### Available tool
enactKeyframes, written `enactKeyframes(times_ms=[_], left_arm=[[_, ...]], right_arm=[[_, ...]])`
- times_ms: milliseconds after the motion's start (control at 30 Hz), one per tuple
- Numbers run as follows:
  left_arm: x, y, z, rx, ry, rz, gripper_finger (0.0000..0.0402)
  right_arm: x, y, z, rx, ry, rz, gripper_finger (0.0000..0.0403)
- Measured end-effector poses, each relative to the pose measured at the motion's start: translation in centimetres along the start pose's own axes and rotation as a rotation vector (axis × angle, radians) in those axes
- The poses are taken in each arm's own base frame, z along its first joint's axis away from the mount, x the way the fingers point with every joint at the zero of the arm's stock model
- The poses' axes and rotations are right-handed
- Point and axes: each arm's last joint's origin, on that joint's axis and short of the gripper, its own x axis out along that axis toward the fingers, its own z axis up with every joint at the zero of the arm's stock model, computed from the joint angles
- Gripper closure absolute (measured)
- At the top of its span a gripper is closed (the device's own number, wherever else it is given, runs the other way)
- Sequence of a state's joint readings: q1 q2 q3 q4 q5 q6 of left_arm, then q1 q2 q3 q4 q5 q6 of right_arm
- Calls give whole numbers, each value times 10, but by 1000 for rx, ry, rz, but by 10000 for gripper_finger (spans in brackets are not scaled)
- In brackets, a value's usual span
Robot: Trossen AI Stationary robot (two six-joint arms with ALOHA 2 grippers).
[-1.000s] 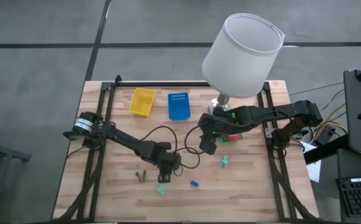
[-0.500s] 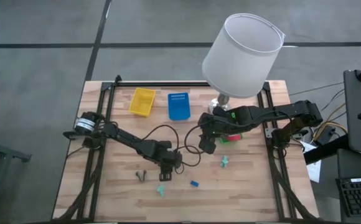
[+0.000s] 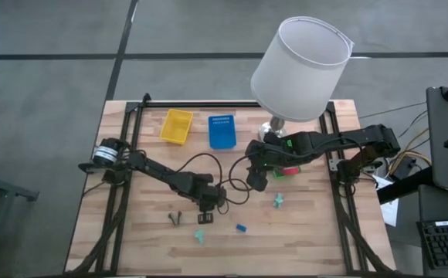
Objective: Pick and place Stapler, Stapler remover, tape
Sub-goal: Put the green small stapler into the blue bin
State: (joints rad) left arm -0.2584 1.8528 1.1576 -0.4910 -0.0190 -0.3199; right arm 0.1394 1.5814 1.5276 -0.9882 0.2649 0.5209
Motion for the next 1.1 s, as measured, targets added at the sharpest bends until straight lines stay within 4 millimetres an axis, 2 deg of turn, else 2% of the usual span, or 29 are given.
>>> enactKeyframes(times_ms=[267,467,700,833,1100], left_arm=[[-13,19,8,-42,-43,35,296],[-32,46,16,-90,-90,63,306],[-56,96,24,-198,-157,120,322],[-67,131,27,-298,-191,161,316],[-91,194,36,-454,-315,220,311]], right_arm=[[0,1,-1,10,2,5,184],[-1,4,-3,30,16,12,184],[-5,7,-13,84,80,-5,184],[-12,10,-20,175,106,4,184],[-17,23,-28,197,99,25,184]])
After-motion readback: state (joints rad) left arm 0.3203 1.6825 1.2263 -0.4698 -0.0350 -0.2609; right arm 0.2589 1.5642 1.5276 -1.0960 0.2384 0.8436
